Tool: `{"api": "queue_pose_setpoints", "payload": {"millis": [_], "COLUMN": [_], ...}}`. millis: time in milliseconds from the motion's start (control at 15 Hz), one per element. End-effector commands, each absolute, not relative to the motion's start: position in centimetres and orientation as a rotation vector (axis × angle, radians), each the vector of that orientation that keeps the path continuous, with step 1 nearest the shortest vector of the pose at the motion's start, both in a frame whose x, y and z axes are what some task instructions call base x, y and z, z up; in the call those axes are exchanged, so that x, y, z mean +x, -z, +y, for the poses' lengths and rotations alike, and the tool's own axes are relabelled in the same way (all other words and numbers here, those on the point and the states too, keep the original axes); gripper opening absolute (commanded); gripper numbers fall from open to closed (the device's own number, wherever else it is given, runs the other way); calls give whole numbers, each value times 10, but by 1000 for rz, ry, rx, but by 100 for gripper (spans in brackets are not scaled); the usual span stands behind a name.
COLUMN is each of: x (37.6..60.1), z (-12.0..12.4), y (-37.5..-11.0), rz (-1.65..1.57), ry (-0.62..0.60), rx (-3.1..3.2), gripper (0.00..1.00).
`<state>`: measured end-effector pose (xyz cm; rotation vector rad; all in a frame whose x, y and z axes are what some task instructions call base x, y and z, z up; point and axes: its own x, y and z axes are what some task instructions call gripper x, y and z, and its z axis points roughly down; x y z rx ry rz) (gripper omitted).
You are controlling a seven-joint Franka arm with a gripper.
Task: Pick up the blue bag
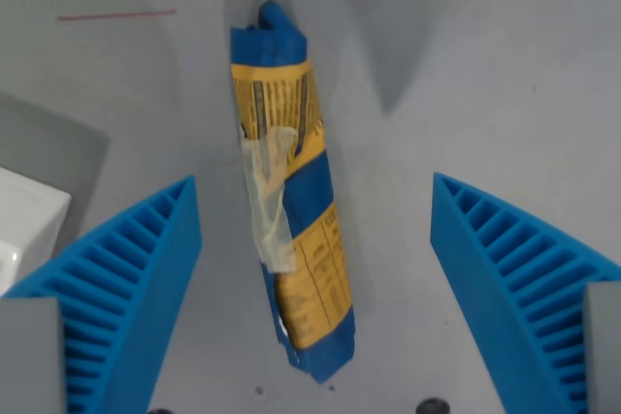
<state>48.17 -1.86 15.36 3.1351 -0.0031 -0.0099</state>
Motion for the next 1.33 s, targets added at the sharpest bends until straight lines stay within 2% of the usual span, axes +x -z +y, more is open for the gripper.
{"api": "queue_pose_setpoints", "payload": {"millis": [67,533,867,933,1333], "x": [473,463,475,475,475], "z": [-17,-16,-16,-15,-15], "y": [-148,-155,-131,-126,-126], "rz": [142,80,68,68,68], "ry": [-160,-183,-182,-179,-179], "rx": [3159,3162,3162,3163,3163], "gripper": [100,100,100,0,0]}}
